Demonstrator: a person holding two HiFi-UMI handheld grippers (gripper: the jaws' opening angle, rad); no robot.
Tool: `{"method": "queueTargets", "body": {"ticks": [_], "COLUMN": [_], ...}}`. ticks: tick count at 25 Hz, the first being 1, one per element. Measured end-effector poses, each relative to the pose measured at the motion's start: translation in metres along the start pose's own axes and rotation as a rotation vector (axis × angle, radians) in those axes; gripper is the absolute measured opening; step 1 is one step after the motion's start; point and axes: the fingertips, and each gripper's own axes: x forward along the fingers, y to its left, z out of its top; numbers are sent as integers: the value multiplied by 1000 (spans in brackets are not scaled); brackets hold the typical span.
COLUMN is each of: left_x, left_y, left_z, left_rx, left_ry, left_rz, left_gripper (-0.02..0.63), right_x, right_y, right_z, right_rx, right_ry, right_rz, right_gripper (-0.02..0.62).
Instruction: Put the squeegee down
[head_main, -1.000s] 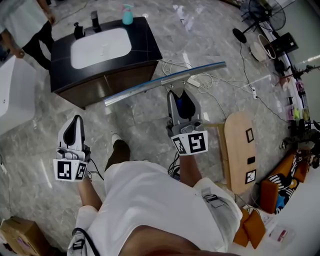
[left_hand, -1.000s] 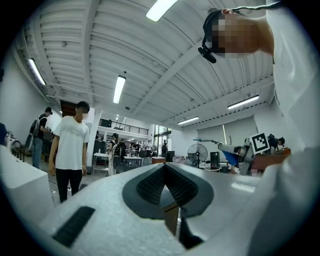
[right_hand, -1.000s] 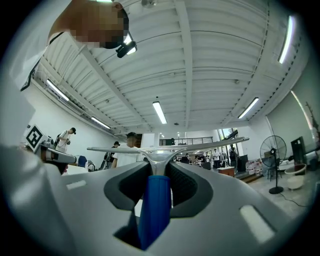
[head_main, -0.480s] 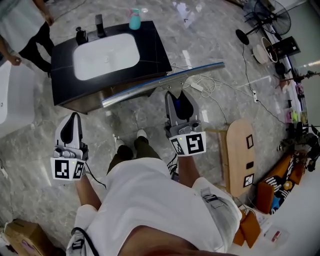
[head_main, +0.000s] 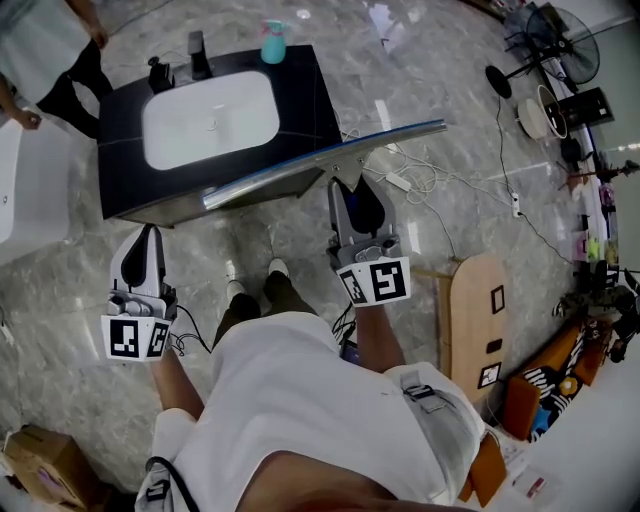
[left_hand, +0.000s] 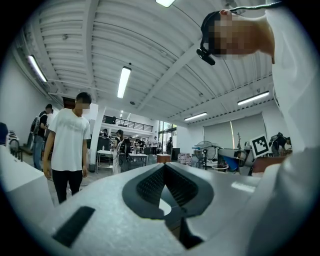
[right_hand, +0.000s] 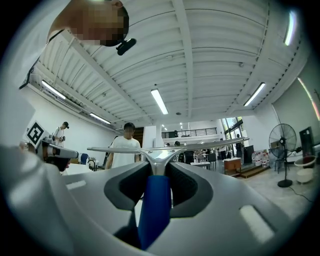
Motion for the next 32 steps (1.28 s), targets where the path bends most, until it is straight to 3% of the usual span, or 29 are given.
{"method": "queueTargets", "body": {"ticks": [8, 16, 22, 32], "left_x": [69, 157, 180, 191], "left_y": [-12, -35, -42, -31], "left_z": [-32, -84, -136, -186], "left_rx": [-20, -67, -115, -159], "left_ry": [61, 148, 221, 299], "left_rz": [-89, -169, -151, -92], "left_gripper": [5, 5, 5, 5], "right_x": [22, 61, 100, 160], "right_y": [-43, -115, -153, -184], "right_z": [-41, -116, -198, -331], "right_rx": [7, 46, 84, 117], "right_ry": [70, 176, 264, 466], "right_rz": [-55, -129, -156, -201], "right_gripper": [132, 132, 132, 132]}}
